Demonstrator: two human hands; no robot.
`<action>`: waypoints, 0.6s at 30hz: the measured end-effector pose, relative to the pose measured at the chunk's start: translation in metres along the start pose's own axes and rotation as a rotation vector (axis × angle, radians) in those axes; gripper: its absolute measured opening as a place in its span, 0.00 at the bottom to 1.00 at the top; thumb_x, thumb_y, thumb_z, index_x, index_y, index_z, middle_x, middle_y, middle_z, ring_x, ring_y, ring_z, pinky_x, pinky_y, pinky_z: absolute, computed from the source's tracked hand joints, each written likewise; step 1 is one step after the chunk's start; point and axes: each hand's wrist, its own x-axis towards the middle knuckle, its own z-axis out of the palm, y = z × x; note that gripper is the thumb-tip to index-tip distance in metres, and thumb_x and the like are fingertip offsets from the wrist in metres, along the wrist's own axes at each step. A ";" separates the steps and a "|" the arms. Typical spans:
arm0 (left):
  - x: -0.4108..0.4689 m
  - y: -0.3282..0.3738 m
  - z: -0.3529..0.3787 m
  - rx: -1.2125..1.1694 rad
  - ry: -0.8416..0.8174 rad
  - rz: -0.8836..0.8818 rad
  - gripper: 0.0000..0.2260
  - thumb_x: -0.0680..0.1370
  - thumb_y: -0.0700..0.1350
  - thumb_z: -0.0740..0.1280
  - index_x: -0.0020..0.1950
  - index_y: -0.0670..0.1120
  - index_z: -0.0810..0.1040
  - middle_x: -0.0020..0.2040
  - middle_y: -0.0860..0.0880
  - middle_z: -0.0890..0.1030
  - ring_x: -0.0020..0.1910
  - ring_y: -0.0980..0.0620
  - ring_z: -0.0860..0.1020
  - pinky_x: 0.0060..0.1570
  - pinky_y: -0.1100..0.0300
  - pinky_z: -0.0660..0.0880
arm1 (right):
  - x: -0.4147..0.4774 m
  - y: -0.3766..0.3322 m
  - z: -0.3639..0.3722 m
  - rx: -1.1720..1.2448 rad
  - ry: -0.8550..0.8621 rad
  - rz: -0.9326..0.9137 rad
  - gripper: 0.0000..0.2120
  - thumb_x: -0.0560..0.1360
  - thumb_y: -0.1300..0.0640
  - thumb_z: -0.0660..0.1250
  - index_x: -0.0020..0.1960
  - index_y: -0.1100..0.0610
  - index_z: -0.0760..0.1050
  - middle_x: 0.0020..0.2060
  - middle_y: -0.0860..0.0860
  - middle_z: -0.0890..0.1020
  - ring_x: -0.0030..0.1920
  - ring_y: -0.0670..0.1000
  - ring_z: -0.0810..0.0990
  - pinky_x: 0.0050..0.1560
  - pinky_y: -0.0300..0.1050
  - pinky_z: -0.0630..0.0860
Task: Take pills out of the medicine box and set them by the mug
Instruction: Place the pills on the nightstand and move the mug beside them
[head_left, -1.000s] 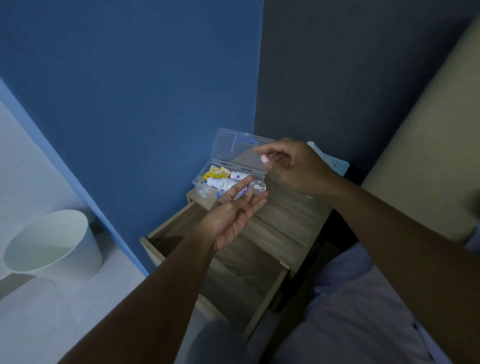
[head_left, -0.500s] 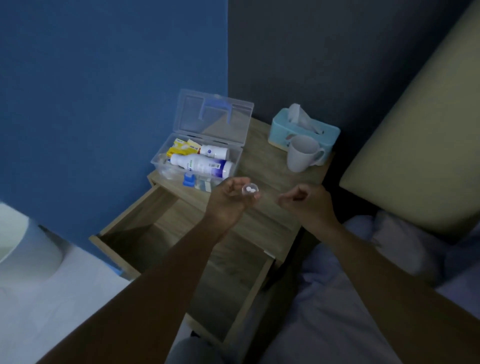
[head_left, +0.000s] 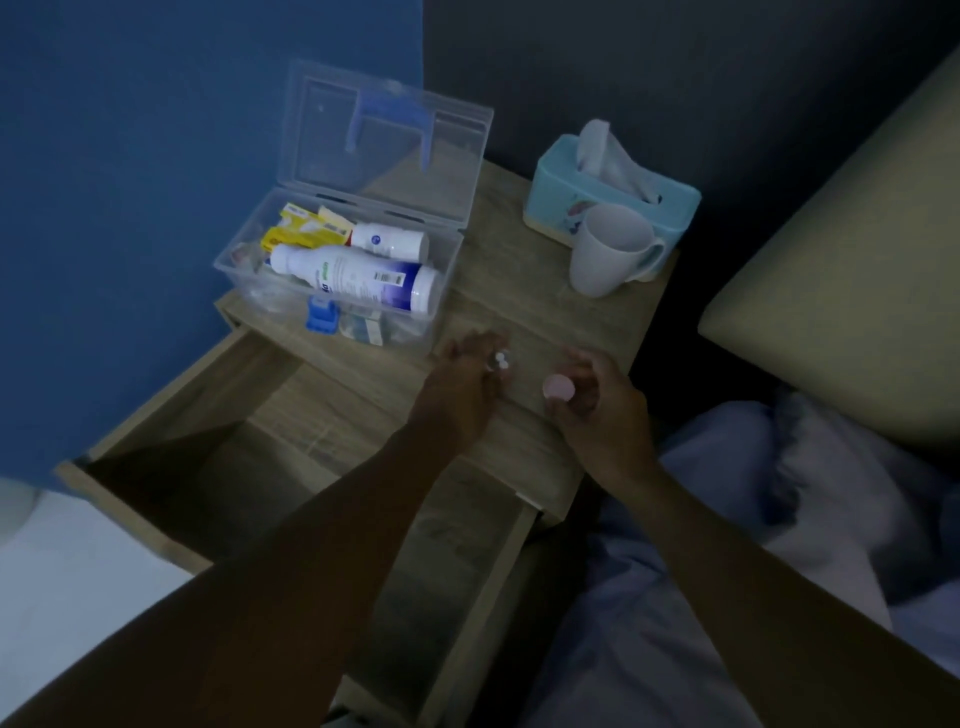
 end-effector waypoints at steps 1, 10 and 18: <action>0.000 -0.001 0.001 0.003 0.011 0.005 0.19 0.81 0.50 0.61 0.72 0.50 0.69 0.70 0.44 0.73 0.68 0.45 0.71 0.67 0.46 0.71 | -0.001 0.001 0.000 -0.001 -0.004 0.002 0.24 0.71 0.61 0.75 0.65 0.55 0.76 0.54 0.52 0.84 0.55 0.53 0.83 0.58 0.48 0.80; -0.023 -0.001 -0.005 -0.086 -0.047 -0.018 0.34 0.75 0.45 0.71 0.77 0.48 0.60 0.74 0.46 0.68 0.72 0.47 0.67 0.71 0.54 0.66 | -0.003 0.001 -0.012 0.053 0.000 0.031 0.23 0.68 0.57 0.76 0.63 0.52 0.78 0.53 0.46 0.83 0.53 0.46 0.83 0.53 0.34 0.78; -0.068 -0.022 -0.008 0.440 -0.066 0.066 0.31 0.82 0.53 0.56 0.80 0.41 0.48 0.81 0.42 0.50 0.80 0.47 0.48 0.78 0.55 0.46 | 0.013 -0.013 -0.045 -0.095 0.038 -0.071 0.15 0.73 0.66 0.68 0.59 0.60 0.80 0.54 0.53 0.85 0.55 0.51 0.84 0.58 0.40 0.77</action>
